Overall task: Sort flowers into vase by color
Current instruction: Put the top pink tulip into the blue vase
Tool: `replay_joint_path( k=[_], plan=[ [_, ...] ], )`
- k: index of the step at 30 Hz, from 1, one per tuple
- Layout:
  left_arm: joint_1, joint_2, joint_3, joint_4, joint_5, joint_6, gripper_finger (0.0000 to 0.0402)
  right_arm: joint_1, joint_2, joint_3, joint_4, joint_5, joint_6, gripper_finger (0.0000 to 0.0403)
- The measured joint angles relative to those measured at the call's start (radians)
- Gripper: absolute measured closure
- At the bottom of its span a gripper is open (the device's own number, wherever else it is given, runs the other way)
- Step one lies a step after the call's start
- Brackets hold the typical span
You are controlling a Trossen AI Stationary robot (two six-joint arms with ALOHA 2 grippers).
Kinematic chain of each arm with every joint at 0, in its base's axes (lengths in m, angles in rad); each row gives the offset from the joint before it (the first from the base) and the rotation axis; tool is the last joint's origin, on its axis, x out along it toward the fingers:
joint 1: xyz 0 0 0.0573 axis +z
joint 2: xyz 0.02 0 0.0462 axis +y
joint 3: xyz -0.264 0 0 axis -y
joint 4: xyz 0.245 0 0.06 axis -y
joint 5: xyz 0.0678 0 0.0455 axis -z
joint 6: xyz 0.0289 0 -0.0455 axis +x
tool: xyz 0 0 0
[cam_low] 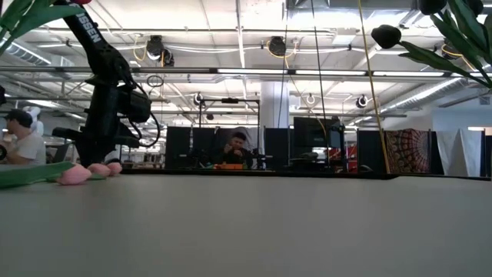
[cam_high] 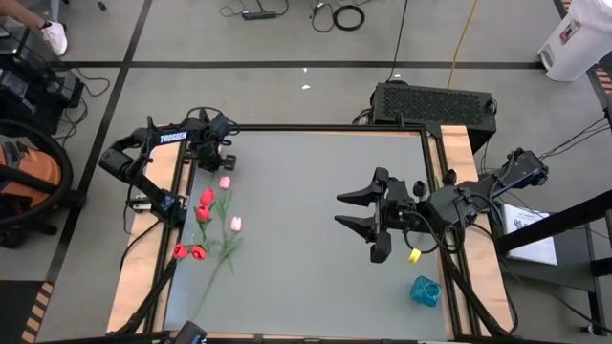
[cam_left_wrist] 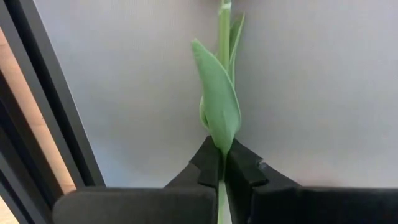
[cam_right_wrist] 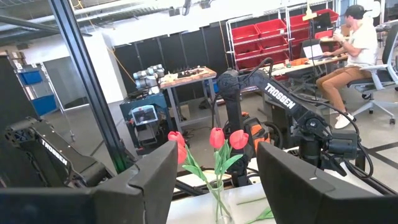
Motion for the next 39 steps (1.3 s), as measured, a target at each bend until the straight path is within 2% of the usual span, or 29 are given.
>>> replay_joint_path(
  k=[7,17,28,39],
  plan=[
    [0.000,-0.026,-0.003,-0.012,0.007,0.019,0.0393,0.000,0.000,0.000,0.000,0.000,0.000,0.0192],
    [0.000,-0.166,0.019,-0.046,0.020,0.020,0.0394,0.000,0.000,0.000,0.000,0.000,0.000,0.0192],
    [-0.002,-0.374,0.022,-0.047,0.071,0.055,0.0385,0.000,0.000,0.000,0.000,0.000,0.000,0.0192],
    [-0.002,-0.623,0.024,0.074,0.161,0.047,0.0383,0.000,0.000,0.000,0.000,0.000,0.000,0.0192]
  ],
)
